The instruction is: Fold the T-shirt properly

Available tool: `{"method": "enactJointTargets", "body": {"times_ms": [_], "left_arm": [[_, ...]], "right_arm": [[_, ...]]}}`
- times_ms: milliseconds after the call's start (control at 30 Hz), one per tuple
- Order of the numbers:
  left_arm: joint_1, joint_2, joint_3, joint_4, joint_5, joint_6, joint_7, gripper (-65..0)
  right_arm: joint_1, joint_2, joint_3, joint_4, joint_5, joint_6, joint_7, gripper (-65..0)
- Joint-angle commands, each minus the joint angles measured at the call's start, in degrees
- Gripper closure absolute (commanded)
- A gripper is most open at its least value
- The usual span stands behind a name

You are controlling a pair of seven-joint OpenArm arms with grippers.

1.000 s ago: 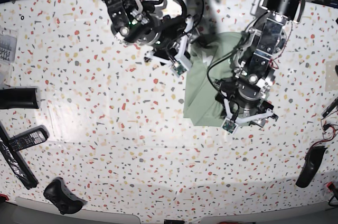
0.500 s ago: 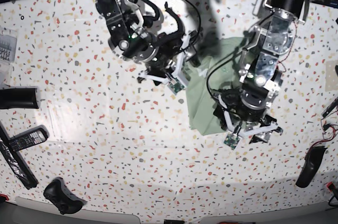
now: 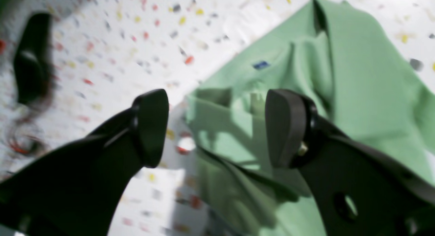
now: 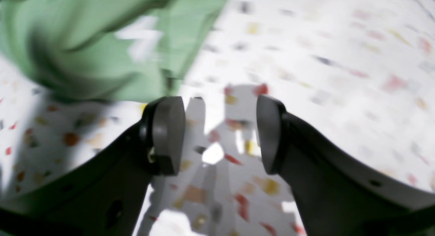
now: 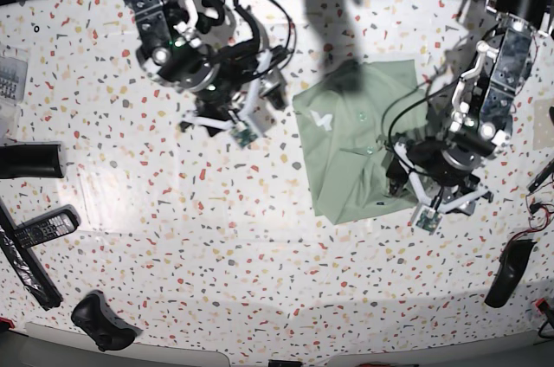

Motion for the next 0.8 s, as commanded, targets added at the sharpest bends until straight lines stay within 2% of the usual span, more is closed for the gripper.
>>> {"method": "enactJointTargets", "body": {"times_ms": [0, 100, 167, 200, 300, 433, 500, 600, 767], "left_arm": [[0.1, -0.5, -1.4, 2.0, -0.4, 0.2, -1.7, -40.8], [4.4, -0.5, -5.5, 5.7, -1.4, -0.4, -1.3, -40.8], [7.4, -0.5, -9.1, 9.2, -2.4, -3.3, 1.3, -40.8], [9.1, -0.5, -11.0, 11.1, -3.7, -4.7, 2.5, -40.8], [14.6, -0.7, -17.1, 16.5, -7.3, -8.5, 2.9, -40.8], [21.4, -0.9, -24.3, 20.9, -7.6, -9.9, 3.0, -40.8], [25.0, -0.9, -26.9, 22.0, -7.7, -11.0, 3.2, -40.8], [30.8, -1.1, -29.6, 23.3, -7.7, -15.4, 3.2, -40.8], [38.1, -1.2, -33.8, 26.3, -7.7, -16.2, 3.1, -40.8]], "right_arm": [[-0.1, 0.1, 1.7, 2.0, 0.4, 0.1, 1.3, -32.5], [-2.8, 0.2, 6.9, 4.4, 0.4, 0.2, 0.9, -32.5], [-5.1, 0.9, 9.7, 6.1, 0.4, 2.3, -0.5, -32.5], [-6.6, 1.9, 10.7, 6.8, 0.7, 3.4, -0.7, -32.5], [-11.4, 6.2, 12.7, 9.0, 2.9, 3.6, -0.7, -32.5], [-18.2, 9.7, 16.7, 12.3, 5.1, 3.6, -0.7, -32.5], [-21.2, 10.0, 19.5, 14.1, 6.4, 3.6, -1.0, -32.5], [-25.1, 10.0, 23.8, 17.3, 8.8, 3.7, -2.0, -32.5], [-31.2, 10.0, 29.6, 22.5, 9.9, 3.7, -5.2, -32.5]]}}
